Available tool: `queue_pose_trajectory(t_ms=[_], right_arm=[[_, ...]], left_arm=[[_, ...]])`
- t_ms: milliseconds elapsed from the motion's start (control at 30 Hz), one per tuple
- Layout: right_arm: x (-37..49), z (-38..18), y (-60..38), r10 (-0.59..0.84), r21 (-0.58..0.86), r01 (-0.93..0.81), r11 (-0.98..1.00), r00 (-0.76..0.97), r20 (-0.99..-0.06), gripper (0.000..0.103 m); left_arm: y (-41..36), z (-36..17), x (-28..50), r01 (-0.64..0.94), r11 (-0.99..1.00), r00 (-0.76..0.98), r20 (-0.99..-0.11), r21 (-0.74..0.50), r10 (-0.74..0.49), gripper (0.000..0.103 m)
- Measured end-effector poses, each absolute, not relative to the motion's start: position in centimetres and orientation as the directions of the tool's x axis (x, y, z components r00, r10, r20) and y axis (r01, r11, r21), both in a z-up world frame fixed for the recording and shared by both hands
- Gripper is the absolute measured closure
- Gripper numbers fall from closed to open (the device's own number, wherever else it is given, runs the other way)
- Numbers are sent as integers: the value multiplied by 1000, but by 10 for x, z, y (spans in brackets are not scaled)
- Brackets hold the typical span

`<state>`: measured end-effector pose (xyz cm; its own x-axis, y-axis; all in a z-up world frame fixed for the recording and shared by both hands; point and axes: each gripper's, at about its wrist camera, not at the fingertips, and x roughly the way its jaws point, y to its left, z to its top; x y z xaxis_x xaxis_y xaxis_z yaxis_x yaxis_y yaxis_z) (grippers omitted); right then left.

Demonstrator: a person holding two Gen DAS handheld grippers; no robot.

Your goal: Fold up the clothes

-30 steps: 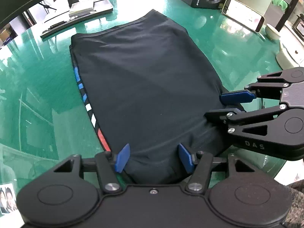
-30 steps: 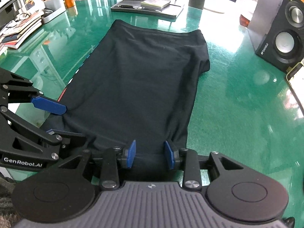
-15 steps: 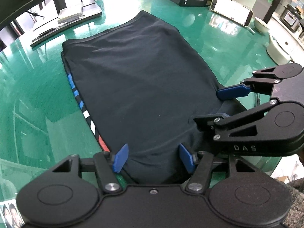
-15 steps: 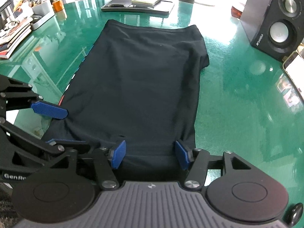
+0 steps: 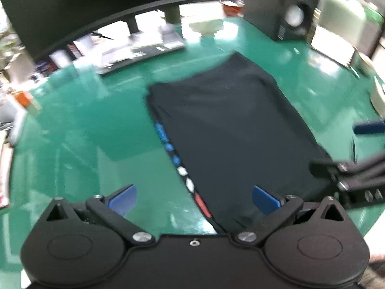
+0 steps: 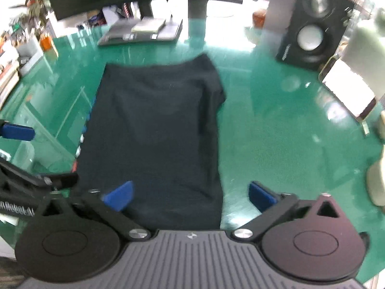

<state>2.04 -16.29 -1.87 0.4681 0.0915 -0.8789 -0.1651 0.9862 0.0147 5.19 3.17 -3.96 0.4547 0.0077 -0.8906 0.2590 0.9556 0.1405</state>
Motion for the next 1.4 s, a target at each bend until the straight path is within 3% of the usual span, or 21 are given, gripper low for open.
queue_pose_trajectory(t_ms=[67, 133, 233, 367, 533, 667, 1400], right_arm=[[19, -8, -164, 137, 56, -186, 981, 456, -879, 0], [17, -3, -160, 121, 10, -231, 973, 471, -874, 0], [14, 0, -153, 46, -119, -307, 944, 480, -876, 0], [27, -7, -147, -116, -233, -373, 898, 309, -944, 0], [4, 17, -156, 58, -92, -421, 902, 330, -942, 0], [-8, 40, -167, 109, -81, -434, 897, 395, -912, 0], [-15, 51, -181, 158, -10, -350, 937, 448, -880, 0]], left_arm=[[22, -31, 49, 229, 954, 421, -903, 191, 80, 0], [20, -27, 43, 177, 969, 413, -907, 171, 85, 0], [16, -24, 37, 118, 983, 382, -920, 140, 85, 1], [7, -14, 18, 59, 991, 357, -930, 120, 91, 1], [3, 6, 1, -5, 997, 364, -928, 83, 79, 1], [-2, 21, -9, -40, 993, 372, -921, 107, 114, 1], [-4, 18, -11, -19, 991, 362, -923, 134, 132, 1]])
